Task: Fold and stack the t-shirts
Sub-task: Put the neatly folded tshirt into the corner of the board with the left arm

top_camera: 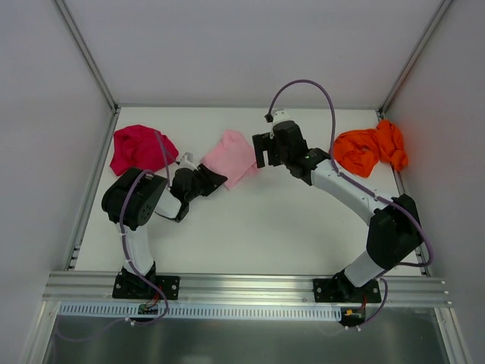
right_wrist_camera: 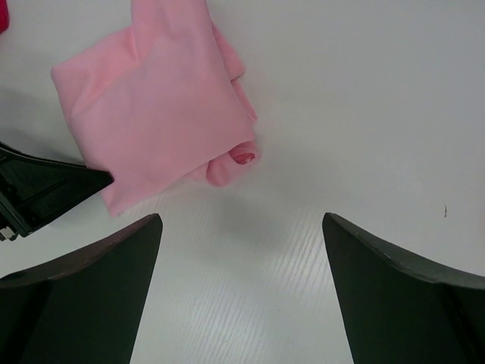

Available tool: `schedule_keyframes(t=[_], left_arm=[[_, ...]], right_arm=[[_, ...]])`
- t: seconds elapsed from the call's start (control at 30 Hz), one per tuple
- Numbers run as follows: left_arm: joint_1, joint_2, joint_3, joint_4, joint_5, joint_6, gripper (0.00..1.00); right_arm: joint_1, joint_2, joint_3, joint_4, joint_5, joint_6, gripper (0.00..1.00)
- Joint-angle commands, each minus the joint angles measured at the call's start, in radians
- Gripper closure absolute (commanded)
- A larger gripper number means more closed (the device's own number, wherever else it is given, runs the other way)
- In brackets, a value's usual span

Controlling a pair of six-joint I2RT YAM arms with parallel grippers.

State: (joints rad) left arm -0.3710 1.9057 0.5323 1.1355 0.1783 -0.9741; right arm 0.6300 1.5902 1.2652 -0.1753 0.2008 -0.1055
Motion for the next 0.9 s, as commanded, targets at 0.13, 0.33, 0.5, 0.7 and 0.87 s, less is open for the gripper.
schedule_keyframes(t=[0.13,0.33,0.5,0.7,0.87], left_arm=[[-0.002,0.052,0.023,-0.146,0.052,0.046,0.97],[-0.003,-0.002,0.075,-0.236,0.043,0.1,1.0],[-0.002,-0.123,0.202,-0.488,-0.045,0.205,1.0],[0.044,-0.204,0.385,-0.793,-0.145,0.252,1.0],[0.087,-0.203,0.511,-0.974,-0.172,0.291,1.0]], right_arm=[[0.0,-0.082,-0.012,0.023,0.012,0.001,0.06],[0.0,-0.095,-0.032,0.031,0.011,0.004,0.06],[0.0,-0.099,-0.047,0.039,-0.009,0.016,0.06],[0.0,-0.144,-0.138,0.094,-0.037,0.043,0.06],[0.0,-0.177,-0.165,0.103,-0.051,0.044,0.06]])
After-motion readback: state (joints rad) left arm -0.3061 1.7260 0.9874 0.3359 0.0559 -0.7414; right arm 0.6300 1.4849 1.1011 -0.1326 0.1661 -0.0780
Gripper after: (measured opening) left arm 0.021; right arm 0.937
